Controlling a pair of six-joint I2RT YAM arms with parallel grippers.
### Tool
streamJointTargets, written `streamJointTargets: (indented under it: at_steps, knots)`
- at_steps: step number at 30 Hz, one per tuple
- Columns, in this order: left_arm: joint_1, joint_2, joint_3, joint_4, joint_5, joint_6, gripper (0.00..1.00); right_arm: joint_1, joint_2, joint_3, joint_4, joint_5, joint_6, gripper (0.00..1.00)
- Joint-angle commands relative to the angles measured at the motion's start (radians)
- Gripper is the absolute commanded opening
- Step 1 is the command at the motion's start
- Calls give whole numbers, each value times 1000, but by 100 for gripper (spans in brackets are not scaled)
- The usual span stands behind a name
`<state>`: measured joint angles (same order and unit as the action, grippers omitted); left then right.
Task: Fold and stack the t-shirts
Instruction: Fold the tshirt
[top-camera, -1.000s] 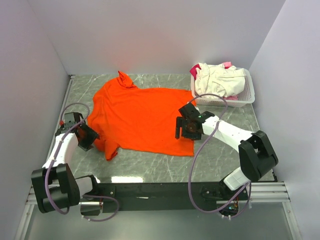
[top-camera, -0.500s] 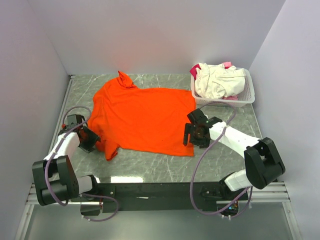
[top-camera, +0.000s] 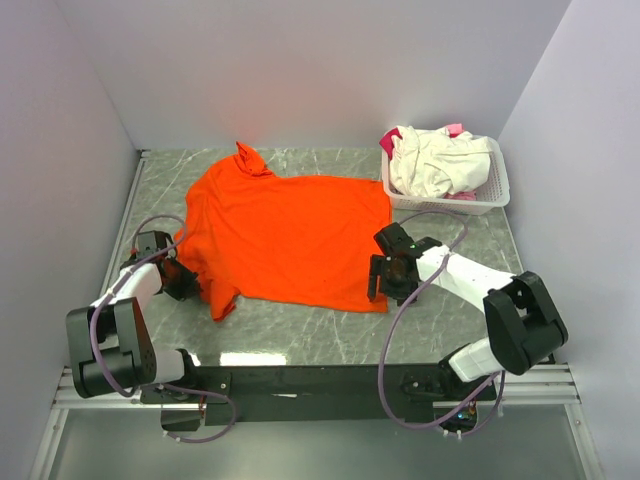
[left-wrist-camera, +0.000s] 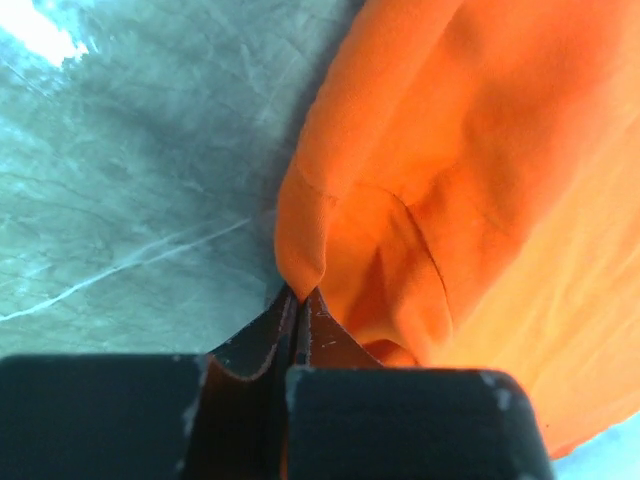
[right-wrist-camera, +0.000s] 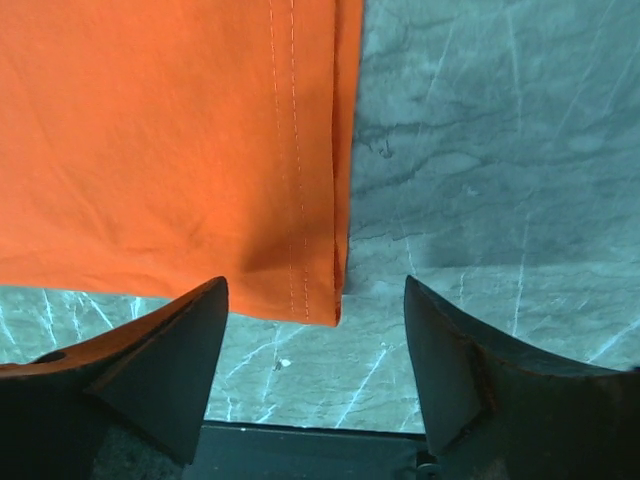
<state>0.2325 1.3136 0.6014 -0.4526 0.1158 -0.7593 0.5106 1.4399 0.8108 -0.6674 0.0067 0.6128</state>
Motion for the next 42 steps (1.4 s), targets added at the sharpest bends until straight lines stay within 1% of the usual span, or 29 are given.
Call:
streamJointTargets:
  at_steps: [1,2,4,5,11,14,18,20,21,23,24,25,27,30,35,38,42]
  knots:
    - [2,-42,37,-38,38,25,1,2,10,-9,-14,-30,7,75]
    - [2,-60,60,-84,41,20,1,0,10,-12,-20,-34,7,70]
    - [2,-120,84,-127,39,12,1,0,7,-19,-20,-43,10,67]
    - [2,-138,110,-177,36,9,1,0,8,-22,-26,-47,8,65]
    - [4,-203,199,-308,50,18,1,2,40,-25,-31,-62,4,59]
    - [4,-211,242,-394,61,29,1,0,60,-21,-37,-59,1,58]
    - [4,-220,274,-454,51,49,1,2,73,-12,-43,-53,-4,57]
    - [4,-224,276,-466,18,63,5,2,77,-4,-47,-50,-8,57]
    - [7,-226,275,-475,1,67,12,0,80,-1,-49,-50,-11,57]
    - [10,-225,279,-478,-45,81,19,2,82,4,-49,-48,-15,57]
    - [13,-221,290,-479,-60,86,30,0,82,4,-52,-47,-18,57]
    - [14,-220,294,-482,-92,90,36,0,79,5,-51,-48,-19,57]
    - [22,-212,307,-474,-107,92,45,0,76,4,-47,-51,-24,57]
    - [24,-194,298,-423,-76,84,53,0,82,1,-44,-59,-27,57]
    - [24,-152,308,-348,-48,78,51,2,86,-1,-40,-66,-25,54]
    - [22,-131,336,-279,-16,86,50,2,94,1,-37,-70,-27,54]
    - [21,-62,353,-157,44,77,50,0,106,13,-35,-70,-31,54]
